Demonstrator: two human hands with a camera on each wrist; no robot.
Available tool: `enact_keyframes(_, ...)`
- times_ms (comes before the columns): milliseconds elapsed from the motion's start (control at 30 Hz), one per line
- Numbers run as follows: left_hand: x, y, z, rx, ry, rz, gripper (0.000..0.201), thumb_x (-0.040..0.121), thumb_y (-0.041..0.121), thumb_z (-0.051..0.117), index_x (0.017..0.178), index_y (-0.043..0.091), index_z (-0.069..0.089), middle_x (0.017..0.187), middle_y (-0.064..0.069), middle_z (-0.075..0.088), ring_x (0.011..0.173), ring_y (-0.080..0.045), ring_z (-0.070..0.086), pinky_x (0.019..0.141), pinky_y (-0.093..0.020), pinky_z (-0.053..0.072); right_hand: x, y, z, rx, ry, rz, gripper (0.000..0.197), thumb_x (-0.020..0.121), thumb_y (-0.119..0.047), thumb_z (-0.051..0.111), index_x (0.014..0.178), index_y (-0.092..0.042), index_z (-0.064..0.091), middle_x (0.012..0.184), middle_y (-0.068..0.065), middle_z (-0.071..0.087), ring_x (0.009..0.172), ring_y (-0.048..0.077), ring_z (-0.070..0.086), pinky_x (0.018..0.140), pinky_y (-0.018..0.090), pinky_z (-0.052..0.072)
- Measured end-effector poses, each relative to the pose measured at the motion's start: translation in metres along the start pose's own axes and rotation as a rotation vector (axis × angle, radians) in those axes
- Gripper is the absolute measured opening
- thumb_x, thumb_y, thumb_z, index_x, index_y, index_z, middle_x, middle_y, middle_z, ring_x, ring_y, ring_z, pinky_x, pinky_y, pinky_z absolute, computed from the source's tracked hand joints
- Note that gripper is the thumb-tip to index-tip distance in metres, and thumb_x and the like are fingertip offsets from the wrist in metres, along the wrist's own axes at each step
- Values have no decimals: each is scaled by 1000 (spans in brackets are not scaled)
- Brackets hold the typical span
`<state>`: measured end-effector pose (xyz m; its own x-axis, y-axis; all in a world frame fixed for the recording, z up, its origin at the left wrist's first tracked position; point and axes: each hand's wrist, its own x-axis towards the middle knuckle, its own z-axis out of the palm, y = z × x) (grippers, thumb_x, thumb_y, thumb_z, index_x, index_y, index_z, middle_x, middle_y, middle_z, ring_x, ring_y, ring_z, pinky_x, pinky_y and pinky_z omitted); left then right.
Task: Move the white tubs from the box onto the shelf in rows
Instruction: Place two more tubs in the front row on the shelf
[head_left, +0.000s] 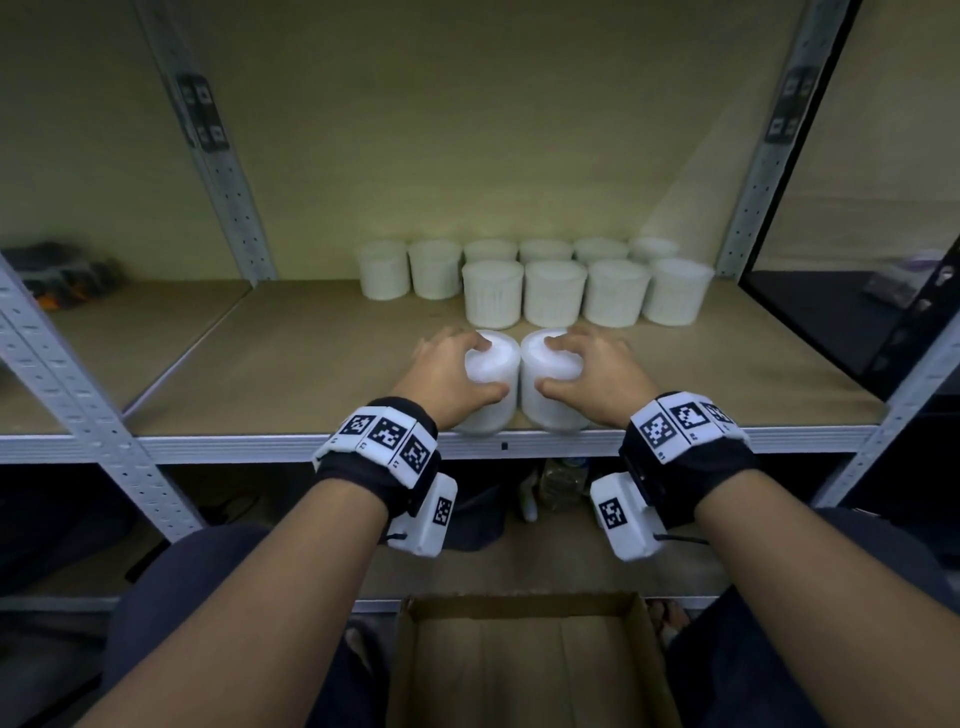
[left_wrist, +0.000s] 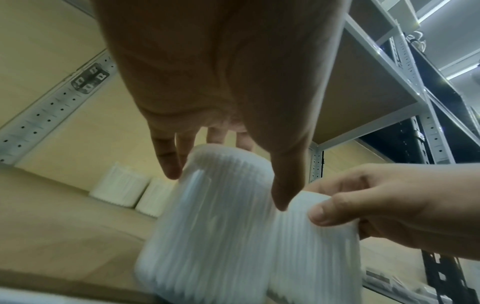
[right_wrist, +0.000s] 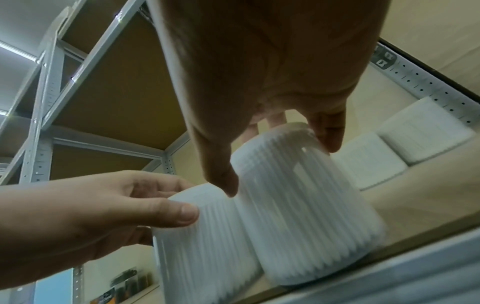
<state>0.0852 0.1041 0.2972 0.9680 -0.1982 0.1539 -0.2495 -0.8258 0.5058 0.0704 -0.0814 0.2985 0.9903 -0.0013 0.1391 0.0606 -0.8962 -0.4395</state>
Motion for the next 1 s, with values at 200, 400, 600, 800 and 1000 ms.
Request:
enact_keyframes(200,-5,4,-13,153,-53,43,66,77,50,68,135,27,46,141,3,36,132,-23,30,108,-40,30,-2,0,-10,-101,-59,7,66,78,-48,64,140,-32,45,155,-1,29,142,30,24,117,45,24)
enact_keyframes(400,-12,11,-20,114,-23,121,34,85,29,62,117,18,61,117,-1,52,116,-20,48,96,-28,37,-8,-4,-32,-105,-64,-42,36,82,-22,62,118,-20,66,128,3,61,118,20,55,87,22,40)
enact_keyframes(600,-10,13,-24,119,-15,100,30,89,21,59,118,14,62,122,-4,55,115,-19,50,85,-21,34,-9,-11,-32,-89,-39,-31,29,83,-25,65,111,-23,71,126,2,64,116,18,58,91,24,44)
enact_keyframes(800,5,-2,-33,118,-23,12,31,89,16,60,120,14,62,128,-6,56,116,-21,54,86,-22,39,6,-28,-24,-114,-76,-83,31,87,-26,63,117,-21,69,128,2,64,119,20,58,98,30,45)
enact_keyframes(1000,26,-30,-47,140,2,-57,31,89,10,60,120,12,63,127,-7,60,113,-22,59,96,-28,46,45,-54,-7,-131,-114,-123,31,86,-29,63,116,-24,68,127,5,63,114,24,60,98,32,49)
